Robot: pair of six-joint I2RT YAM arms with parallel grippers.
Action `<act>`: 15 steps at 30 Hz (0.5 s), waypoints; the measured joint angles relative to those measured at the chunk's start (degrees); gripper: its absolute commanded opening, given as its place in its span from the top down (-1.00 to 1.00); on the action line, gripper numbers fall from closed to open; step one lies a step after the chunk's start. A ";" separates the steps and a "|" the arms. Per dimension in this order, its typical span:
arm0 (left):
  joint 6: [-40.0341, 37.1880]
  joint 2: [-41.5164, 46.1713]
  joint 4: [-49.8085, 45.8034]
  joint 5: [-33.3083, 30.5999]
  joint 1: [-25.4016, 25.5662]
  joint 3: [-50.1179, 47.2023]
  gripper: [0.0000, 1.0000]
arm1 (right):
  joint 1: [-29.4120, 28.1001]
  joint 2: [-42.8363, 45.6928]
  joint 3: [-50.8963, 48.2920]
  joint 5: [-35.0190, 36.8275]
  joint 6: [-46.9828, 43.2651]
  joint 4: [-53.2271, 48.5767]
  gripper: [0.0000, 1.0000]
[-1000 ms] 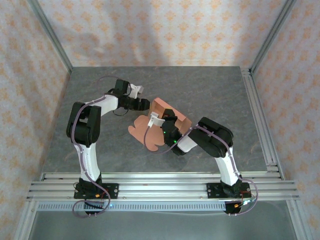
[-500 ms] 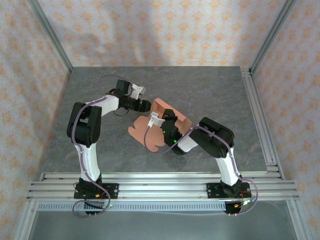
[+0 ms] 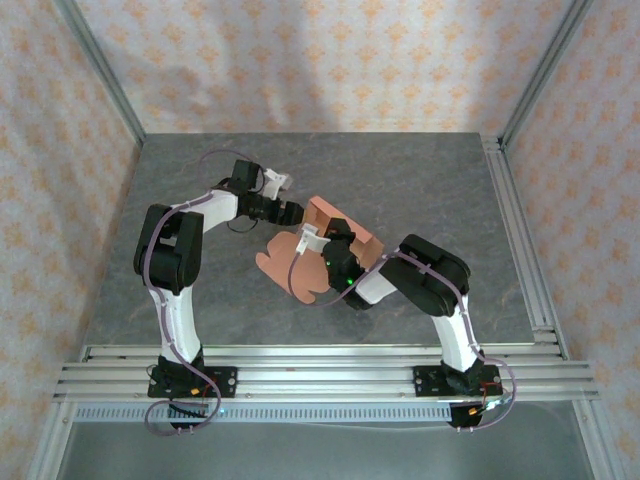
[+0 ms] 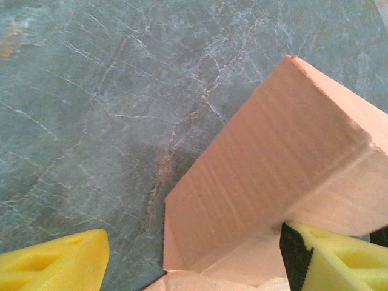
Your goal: Fold the paper box
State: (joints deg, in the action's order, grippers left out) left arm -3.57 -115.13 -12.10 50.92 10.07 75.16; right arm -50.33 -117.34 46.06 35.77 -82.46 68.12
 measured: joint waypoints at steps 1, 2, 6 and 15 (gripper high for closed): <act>0.00 0.00 -0.17 0.22 0.17 0.00 -0.52 | 0.00 0.09 0.00 -0.02 0.20 -0.20 1.00; -0.02 0.00 -0.33 0.31 0.42 0.00 -0.52 | 0.00 0.28 0.00 -0.07 0.42 -0.61 1.00; -0.79 0.00 -1.38 0.28 0.81 0.02 -0.52 | 0.00 3.08 0.00 -1.46 3.50 -6.03 1.00; -2.36 0.00 -3.93 -0.33 0.83 0.59 -0.51 | 0.00 10.03 0.00 -5.42 10.51 -19.56 1.00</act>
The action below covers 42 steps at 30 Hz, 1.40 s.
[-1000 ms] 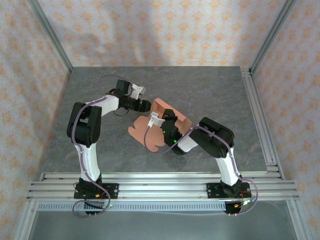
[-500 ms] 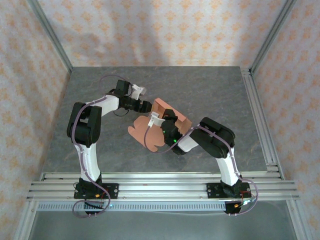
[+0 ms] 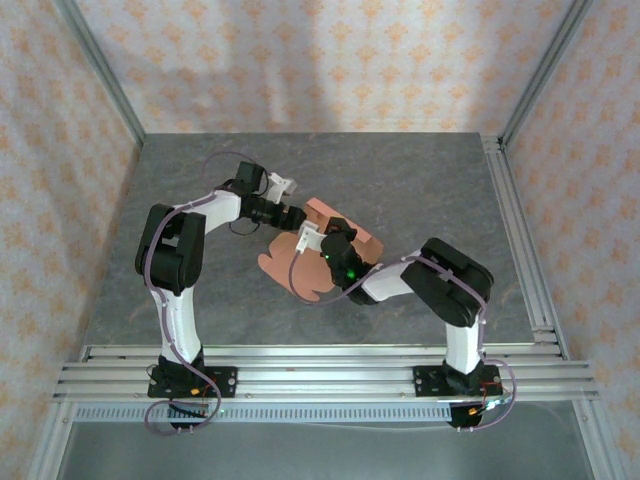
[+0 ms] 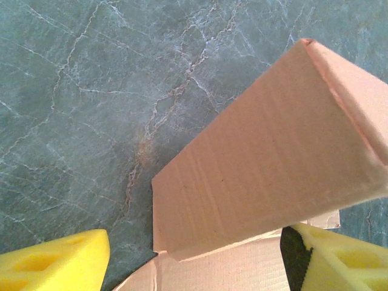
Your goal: Fold the paper box
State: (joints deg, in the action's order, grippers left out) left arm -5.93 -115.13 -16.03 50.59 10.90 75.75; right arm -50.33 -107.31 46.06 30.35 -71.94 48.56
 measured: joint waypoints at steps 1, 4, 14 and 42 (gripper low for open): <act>-0.17 0.00 -0.20 -0.04 0.00 0.17 -0.51 | 0.00 0.26 0.02 -0.02 0.39 -0.83 1.00; -0.17 0.00 -0.50 -0.22 0.00 0.39 -0.51 | 0.02 1.01 0.42 0.00 1.60 -3.82 1.00; 0.07 0.61 0.24 -0.13 -0.83 -0.87 -0.54 | 0.00 3.98 4.79 -1.86 5.77 -16.79 1.00; -0.20 3.50 -1.62 3.28 -4.31 -1.68 -0.51 | 0.00 4.00 12.50 -4.87 9.03 -31.01 1.00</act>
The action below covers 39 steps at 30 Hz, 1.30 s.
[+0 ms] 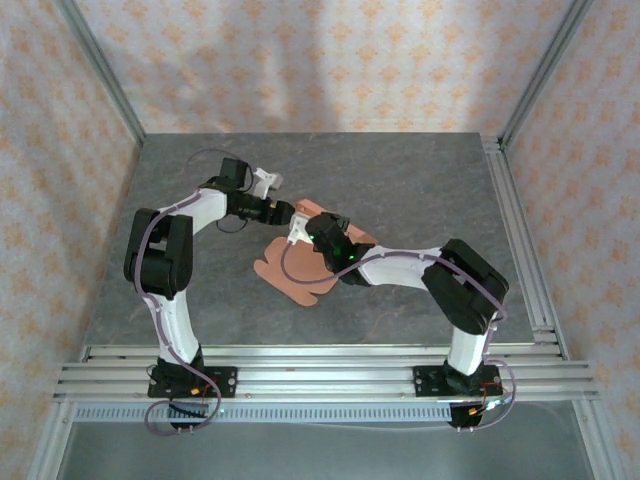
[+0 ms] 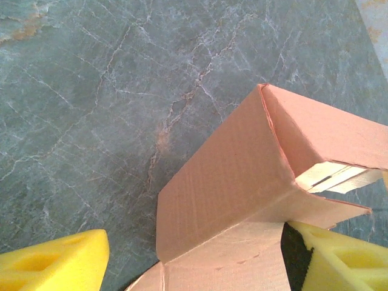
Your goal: Fold the paper box
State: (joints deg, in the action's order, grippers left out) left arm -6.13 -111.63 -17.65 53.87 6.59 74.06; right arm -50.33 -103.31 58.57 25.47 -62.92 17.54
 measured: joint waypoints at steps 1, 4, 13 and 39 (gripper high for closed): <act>-0.02 0.00 -0.24 -0.02 0.00 0.02 -0.52 | 0.00 0.00 0.17 -0.02 0.24 -0.37 1.00; 0.00 0.00 -1.07 -0.04 0.00 0.04 -0.54 | 0.02 0.00 1.14 -0.33 1.68 -2.21 1.00; 0.00 0.00 -1.18 -0.07 0.00 0.04 -0.56 | 1.29 0.00 6.08 -3.85 6.27 -11.04 1.00; -0.37 0.02 -4.07 -1.66 0.02 0.13 -0.45 | -0.20 -2.99 2.58 1.46 -2.36 2.21 1.00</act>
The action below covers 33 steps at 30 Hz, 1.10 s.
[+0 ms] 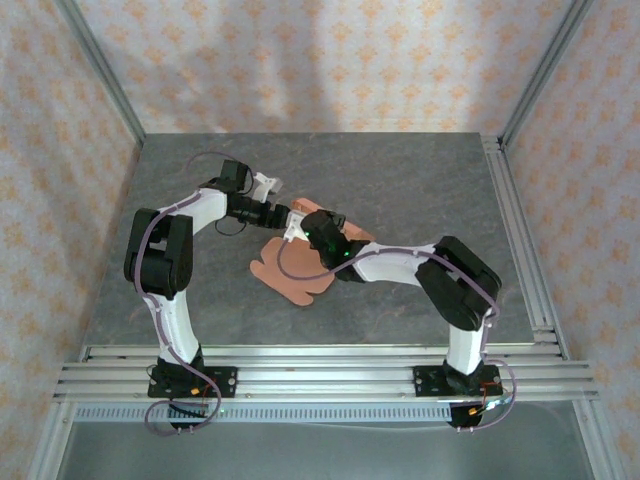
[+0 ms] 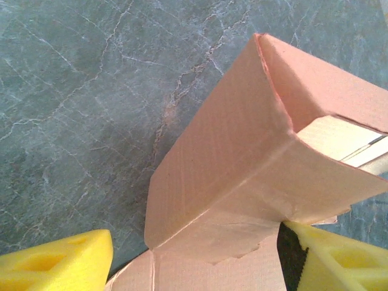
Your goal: Fold the paper box
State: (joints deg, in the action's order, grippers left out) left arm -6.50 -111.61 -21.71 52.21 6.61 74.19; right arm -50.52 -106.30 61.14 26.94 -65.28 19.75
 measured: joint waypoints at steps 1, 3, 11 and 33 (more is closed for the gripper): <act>0.02 -0.02 0.00 -0.15 0.00 0.00 -0.45 | -0.22 -0.44 -0.39 0.57 -1.18 1.99 1.00; 0.17 -0.02 0.00 -0.31 0.00 0.00 -0.44 | -0.50 -1.60 -1.11 1.66 -3.19 5.75 1.00; -0.04 0.00 -0.22 -0.22 -0.13 0.00 -0.44 | -0.70 -3.06 -1.95 3.45 -6.40 11.89 1.00; -1.51 1.97 -2.49 1.18 -2.97 -0.13 -0.45 | -0.83 -4.52 -2.71 5.05 -9.07 17.16 1.00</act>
State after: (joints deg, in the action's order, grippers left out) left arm -8.01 -109.65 -24.21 53.39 3.64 74.06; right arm -51.35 -110.83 58.43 31.99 -74.35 36.91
